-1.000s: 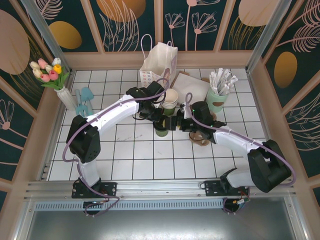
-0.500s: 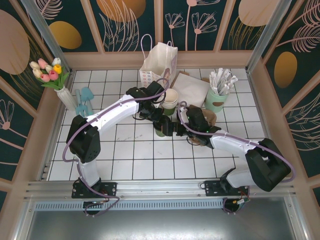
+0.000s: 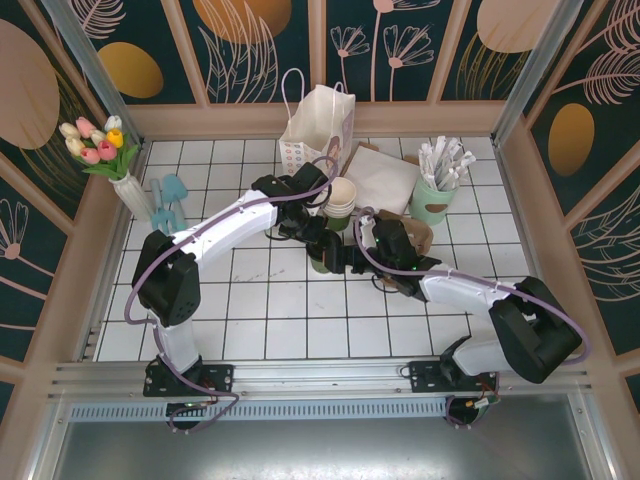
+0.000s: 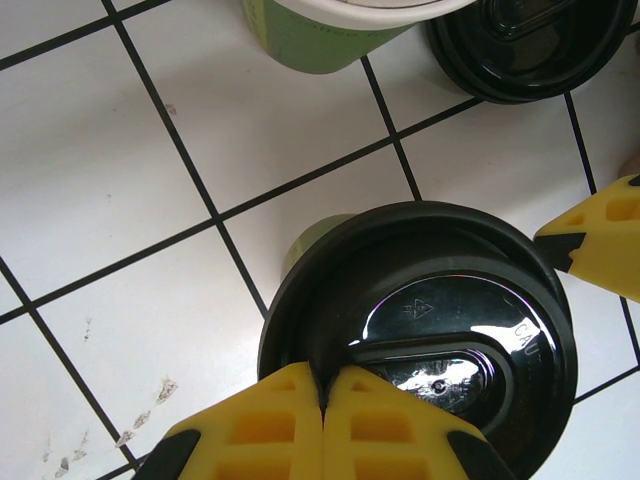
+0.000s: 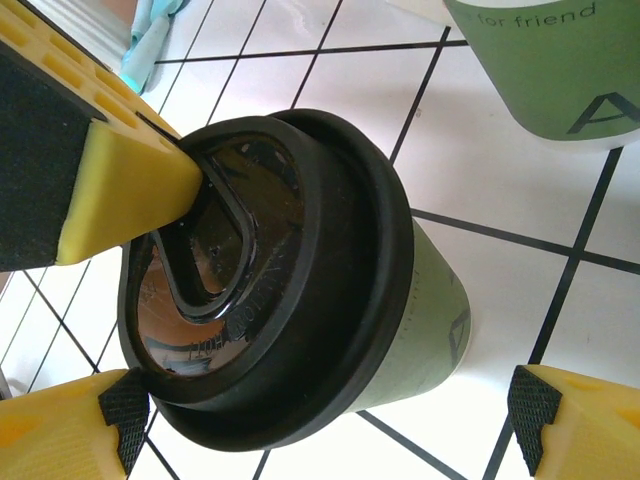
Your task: Pack the takeout coffee
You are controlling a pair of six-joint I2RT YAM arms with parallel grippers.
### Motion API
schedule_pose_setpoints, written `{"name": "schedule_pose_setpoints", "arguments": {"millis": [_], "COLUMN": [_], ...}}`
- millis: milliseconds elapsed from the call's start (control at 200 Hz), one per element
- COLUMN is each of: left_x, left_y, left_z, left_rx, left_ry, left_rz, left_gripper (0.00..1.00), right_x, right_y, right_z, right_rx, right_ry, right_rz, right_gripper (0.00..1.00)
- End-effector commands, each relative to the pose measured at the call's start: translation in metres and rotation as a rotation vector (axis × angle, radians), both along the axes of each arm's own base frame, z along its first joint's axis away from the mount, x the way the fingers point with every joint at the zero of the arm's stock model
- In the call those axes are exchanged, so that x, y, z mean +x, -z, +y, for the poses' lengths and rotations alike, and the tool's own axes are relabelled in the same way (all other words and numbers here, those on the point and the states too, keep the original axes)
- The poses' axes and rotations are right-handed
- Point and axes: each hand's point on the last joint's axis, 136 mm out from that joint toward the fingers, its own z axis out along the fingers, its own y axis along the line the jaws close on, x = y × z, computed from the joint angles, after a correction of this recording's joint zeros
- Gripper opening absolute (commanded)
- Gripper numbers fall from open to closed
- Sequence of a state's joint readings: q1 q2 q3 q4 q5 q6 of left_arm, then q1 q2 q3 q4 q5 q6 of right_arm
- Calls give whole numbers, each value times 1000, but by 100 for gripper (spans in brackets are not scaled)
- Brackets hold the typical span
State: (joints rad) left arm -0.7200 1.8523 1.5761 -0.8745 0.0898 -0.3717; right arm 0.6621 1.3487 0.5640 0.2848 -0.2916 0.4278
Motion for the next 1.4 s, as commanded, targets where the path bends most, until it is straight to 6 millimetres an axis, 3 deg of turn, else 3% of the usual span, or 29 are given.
{"name": "schedule_pose_setpoints", "arguments": {"millis": [0, 360, 711, 826, 936, 1046, 1121, 1236, 1306, 1396], "left_x": [-26, -28, -31, -33, -37, -51, -50, -31, -24, -19], "left_y": [46, 55, 62, 66, 77, 100, 100, 70, 57, 51], "left_z": [13, 13, 12, 12, 13, 23, 25, 15, 12, 6], "left_rx": [98, 104, 102, 97, 90, 112, 126, 93, 87, 69], "left_ry": [3, 8, 8, 5, 0, -7, -10, -15, -16, -10], "left_rz": [142, 163, 178, 187, 202, 246, 242, 163, 135, 122], "left_gripper": [0, 0, 0, 0, 0, 0, 0, 0, 0, 0], "right_x": [-1, -10, -16, -14, -13, -19, -22, -21, -13, -4], "right_y": [40, 57, 47, 53, 64, 70, 55, 4, -20, -29], "right_z": [-28, -33, -29, -34, -38, -40, -27, -7, -7, -9], "right_rx": [-145, -202, -176, -204, -239, -231, -158, 74, 227, 313], "right_ry": [94, 93, 56, 78, 98, 109, 64, 11, 35, 80], "right_rz": [40, 34, -46, -35, 4, 40, 60, 87, 140, 233], "right_gripper": [94, 93, 94, 93, 93, 93, 93, 93, 93, 92]}}
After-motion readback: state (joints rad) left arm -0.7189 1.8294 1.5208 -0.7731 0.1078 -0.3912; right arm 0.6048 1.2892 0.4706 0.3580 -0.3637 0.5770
